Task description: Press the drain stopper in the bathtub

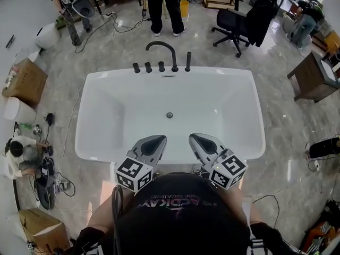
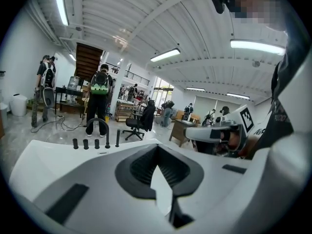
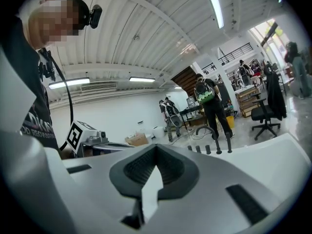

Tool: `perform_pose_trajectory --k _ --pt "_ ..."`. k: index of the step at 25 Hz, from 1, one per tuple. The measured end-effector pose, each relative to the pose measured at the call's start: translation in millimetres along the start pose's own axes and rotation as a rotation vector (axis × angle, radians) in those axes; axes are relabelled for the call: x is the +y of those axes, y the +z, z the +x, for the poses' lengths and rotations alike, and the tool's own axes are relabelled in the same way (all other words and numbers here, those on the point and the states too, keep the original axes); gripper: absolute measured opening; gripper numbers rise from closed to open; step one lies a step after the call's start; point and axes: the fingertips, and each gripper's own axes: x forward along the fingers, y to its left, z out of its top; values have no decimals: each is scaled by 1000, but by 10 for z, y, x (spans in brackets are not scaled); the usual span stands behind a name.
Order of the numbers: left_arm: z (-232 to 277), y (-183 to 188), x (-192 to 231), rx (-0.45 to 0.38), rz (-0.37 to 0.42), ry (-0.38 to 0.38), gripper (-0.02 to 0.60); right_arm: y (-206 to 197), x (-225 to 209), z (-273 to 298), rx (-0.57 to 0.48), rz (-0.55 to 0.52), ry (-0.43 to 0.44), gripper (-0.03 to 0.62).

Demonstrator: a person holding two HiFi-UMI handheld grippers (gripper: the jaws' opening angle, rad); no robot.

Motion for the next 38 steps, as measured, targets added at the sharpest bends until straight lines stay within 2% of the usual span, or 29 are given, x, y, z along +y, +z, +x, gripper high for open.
perform_pose_trajectory --k 7,17,38 --pt "15 27 -46 4 9 -11 8 -115 115 44 19 22 27 11" --pt "33 -79 -23 22 -79 -25 8 -147 84 26 23 66 23 11" --pt "138 -105 58 41 -66 -29 8 -193 -8 126 41 89 23 11"
